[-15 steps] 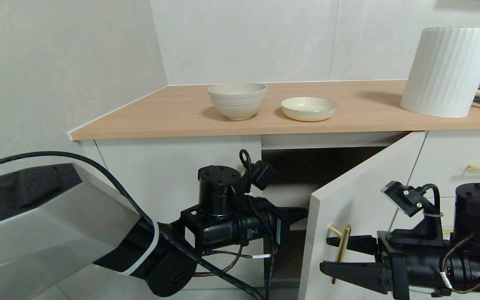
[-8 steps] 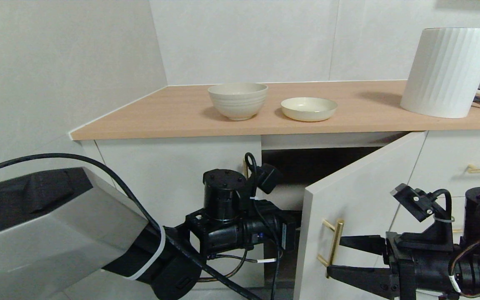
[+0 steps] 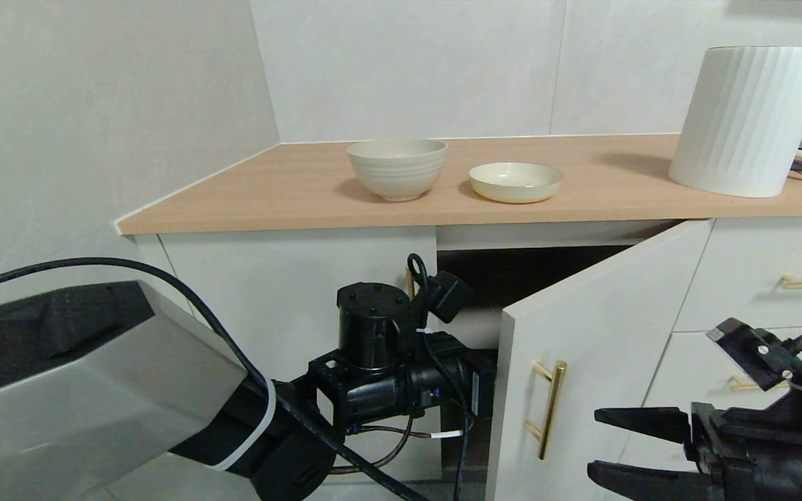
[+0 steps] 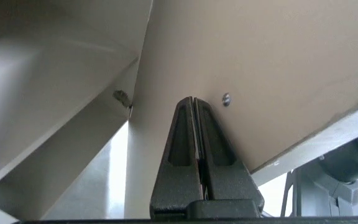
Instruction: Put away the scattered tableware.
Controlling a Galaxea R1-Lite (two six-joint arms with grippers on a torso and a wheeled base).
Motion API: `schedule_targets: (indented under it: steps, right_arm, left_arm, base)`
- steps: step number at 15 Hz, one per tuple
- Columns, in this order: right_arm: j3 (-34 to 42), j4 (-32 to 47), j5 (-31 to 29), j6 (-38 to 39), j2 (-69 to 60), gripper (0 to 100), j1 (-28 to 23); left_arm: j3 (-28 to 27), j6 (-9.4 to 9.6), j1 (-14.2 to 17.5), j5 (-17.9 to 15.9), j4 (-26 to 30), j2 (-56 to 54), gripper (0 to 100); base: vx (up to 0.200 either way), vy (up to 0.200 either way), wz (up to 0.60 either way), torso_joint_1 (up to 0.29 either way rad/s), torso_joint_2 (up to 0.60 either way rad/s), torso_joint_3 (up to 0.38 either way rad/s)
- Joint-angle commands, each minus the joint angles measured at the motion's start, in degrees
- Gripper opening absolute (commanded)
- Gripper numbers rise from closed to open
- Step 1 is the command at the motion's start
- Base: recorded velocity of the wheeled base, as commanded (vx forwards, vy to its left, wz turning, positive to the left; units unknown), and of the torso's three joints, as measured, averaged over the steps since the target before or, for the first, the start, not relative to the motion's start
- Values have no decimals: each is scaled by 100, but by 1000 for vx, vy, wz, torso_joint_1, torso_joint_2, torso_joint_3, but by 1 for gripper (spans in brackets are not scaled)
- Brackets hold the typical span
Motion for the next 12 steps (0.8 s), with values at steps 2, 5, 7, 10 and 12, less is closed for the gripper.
schedule_targets:
  steps: [2,5,7,10,12]
  right_arm:
    - [314,21,33,-1,-452,100,12]
    - [578,21,33,-1,-505,100,21]
    - [666,21,33,-1,-514,100,21]
    - [692,21,42,-1,-540,100,21]
    - [727,21,42,-10,-584,100,21]
  left_arm:
    - [81,-1,-16,3,-192,-18,0]
    - [46,-1,-86,100,-165,-53,0]
    - [2,-1,-165,135,-113,-44,0]
    - [-314,-1,-244,144,353,149,0]
    - [-463,-1,-253,144,397,202,0]
  base:
    - [0,0,0,0,0,0]
    - [0,0,0,0,0,0]
    - [0,0,0,0,0,0]
    - [-133,0,0,2,2,0]
    - [-200,0,0,7,10,-2]
